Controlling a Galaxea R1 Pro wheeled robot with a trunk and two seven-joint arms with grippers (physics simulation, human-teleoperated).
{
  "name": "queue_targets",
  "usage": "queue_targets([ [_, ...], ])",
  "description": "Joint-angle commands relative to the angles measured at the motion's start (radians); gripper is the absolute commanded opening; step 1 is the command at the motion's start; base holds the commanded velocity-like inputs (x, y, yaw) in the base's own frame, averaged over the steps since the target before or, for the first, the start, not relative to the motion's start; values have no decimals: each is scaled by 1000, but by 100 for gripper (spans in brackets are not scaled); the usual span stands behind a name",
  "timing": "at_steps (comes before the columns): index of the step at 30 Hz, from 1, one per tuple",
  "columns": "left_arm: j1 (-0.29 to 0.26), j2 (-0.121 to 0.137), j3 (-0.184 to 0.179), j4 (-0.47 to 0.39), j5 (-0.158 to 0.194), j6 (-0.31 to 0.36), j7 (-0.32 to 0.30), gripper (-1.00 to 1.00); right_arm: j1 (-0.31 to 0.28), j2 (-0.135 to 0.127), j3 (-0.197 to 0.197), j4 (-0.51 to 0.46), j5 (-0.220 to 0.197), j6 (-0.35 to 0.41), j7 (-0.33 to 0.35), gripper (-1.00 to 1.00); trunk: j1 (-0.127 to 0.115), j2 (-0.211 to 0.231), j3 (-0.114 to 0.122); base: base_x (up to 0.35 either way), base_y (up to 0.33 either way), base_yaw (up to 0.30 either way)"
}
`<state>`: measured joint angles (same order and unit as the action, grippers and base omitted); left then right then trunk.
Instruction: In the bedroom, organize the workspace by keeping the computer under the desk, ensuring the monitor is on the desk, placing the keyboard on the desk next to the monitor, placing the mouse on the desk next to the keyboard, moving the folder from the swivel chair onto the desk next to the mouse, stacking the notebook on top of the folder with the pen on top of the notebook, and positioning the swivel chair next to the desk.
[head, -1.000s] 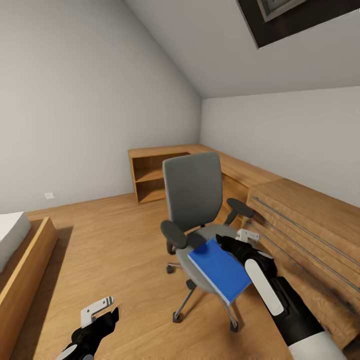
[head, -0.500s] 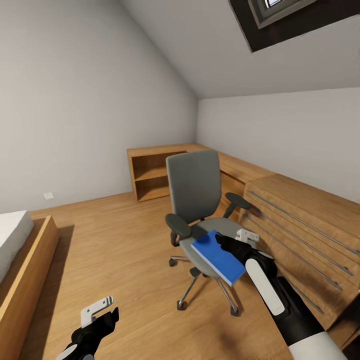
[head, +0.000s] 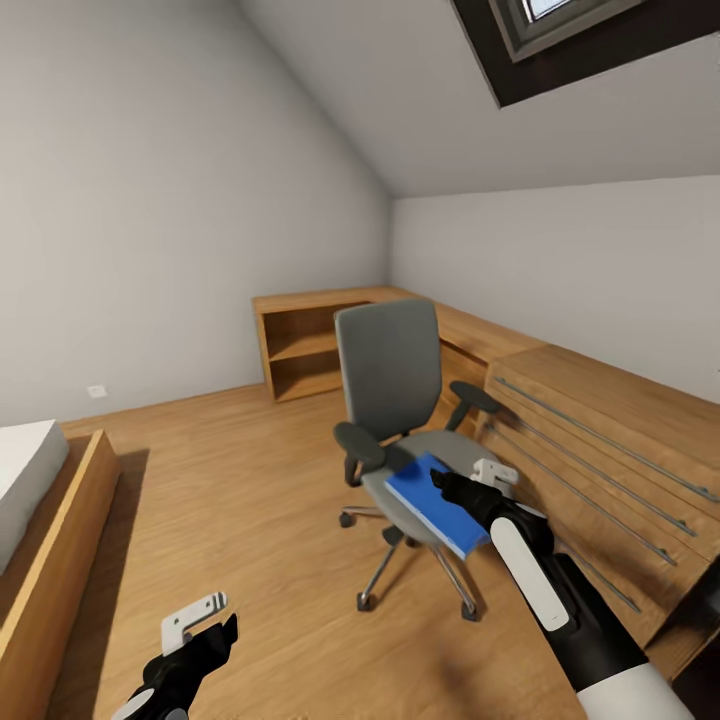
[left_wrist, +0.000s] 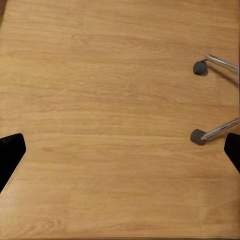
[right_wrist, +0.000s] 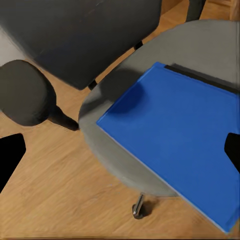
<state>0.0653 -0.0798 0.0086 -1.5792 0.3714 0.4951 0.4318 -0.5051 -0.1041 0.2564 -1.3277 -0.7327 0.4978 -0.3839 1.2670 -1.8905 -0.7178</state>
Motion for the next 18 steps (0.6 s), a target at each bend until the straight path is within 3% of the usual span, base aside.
queue_targets([
  [1, 0, -1, 1, -2, 11, 2, 6, 100, -1, -1, 3, -1, -10, 0, -10, 100, 0, 0, -1, -258, 216, -255],
  [12, 0, -2, -3, -4, 11, 2, 6, 100, -1, 0, 1, 1, -25, -1, -10, 100, 0, 0, -1, -266, 197, -263],
  [18, 0, -3, -5, -17, 11, 4, 6, 100, -1, -2, 0, 1, -53, 1, -10, 100, 0, 0, -1, -61, 47, -89],
])
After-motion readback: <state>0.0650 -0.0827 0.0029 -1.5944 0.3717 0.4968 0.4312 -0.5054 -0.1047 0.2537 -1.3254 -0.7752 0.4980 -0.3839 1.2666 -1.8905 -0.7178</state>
